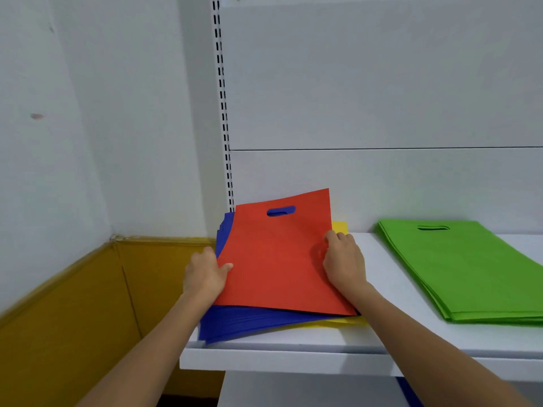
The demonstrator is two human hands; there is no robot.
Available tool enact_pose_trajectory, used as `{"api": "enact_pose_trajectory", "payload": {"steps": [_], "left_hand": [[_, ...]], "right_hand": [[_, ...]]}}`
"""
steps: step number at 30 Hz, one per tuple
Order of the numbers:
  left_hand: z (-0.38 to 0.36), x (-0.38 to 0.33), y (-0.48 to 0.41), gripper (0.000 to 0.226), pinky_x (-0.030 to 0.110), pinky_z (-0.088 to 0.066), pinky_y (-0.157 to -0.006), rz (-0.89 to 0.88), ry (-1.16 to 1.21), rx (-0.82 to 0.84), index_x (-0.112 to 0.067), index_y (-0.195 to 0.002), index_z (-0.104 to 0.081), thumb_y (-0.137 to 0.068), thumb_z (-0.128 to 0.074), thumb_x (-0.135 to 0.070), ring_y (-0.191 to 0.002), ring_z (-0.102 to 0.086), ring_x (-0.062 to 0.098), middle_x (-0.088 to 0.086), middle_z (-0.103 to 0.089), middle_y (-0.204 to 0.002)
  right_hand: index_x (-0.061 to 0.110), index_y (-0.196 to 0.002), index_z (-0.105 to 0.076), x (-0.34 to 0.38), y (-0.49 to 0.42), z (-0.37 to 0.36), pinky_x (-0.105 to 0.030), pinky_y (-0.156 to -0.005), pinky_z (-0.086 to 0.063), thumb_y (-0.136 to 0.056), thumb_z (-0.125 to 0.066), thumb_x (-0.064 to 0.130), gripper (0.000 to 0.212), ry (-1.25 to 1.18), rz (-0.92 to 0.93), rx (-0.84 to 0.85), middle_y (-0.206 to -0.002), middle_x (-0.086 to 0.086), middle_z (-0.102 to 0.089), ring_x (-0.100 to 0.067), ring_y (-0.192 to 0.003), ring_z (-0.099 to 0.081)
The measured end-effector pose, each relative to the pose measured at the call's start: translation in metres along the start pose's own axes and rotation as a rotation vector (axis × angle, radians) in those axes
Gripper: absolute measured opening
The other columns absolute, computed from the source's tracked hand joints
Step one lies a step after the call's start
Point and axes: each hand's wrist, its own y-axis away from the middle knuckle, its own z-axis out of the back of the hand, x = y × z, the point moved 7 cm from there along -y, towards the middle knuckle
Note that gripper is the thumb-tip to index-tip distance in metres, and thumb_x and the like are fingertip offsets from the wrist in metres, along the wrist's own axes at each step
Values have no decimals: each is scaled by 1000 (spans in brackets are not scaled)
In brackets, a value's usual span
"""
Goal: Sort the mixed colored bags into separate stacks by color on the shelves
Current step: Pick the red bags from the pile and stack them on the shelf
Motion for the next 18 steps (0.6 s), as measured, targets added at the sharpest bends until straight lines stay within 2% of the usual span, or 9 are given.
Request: {"api": "enact_pose_trajectory", "payload": {"steps": [2,5,8,11,15,18], "left_hand": [[5,0,0,38,33,-45,-74,-7,-26,1,-6,-105,-53,-86,-61,-38,-97,-57,28,13,-57,-108],[9,-5,1,37,36,-47,-77,-39,-60,-14,-6,-103,-52,-84,-65,-36,-96,-57,29,15,-57,-108],[15,-4,2,40,32,-43,-76,3,20,-4,-3,-107,-54,-82,-69,-31,-101,-57,30,15,-59,-110],[29,0,5,32,34,-45,-80,2,104,-67,-2,-103,-62,-82,-70,-25,-100,-59,29,15,-64,-107],[41,8,11,32,37,-49,-82,-27,37,-152,-12,-112,-61,-85,-65,-29,-102,-60,29,11,-65,-109],[47,0,13,32,38,-46,-82,-149,127,-190,-11,-117,-56,-87,-63,-19,-100,-60,32,13,-66,-105]], "right_hand": [[0,-101,-58,2,0,3,-38,-66,-36,-83,-48,-2,21,-14,7,-25,-94,-19,-59,-38,-90,-54],[3,-115,-53,3,0,6,-35,-68,-36,-89,-41,1,29,-35,-6,4,-107,-16,-54,-36,-95,-53],[4,-121,-52,8,0,10,-37,-73,-40,-88,-37,-2,37,-104,27,4,-112,-15,-52,-35,-97,-52],[3,-122,-53,11,-2,11,-40,-74,-42,-86,-38,-6,41,-130,71,0,-110,-16,-53,-37,-94,-53],[1,-124,-53,20,-6,14,-40,-76,-43,-85,-39,-7,42,-165,124,14,-107,-19,-53,-36,-93,-52],[4,-130,-49,28,-15,24,-37,-82,-41,-84,-39,-8,48,-182,140,6,-110,-18,-52,-33,-99,-50]]}}
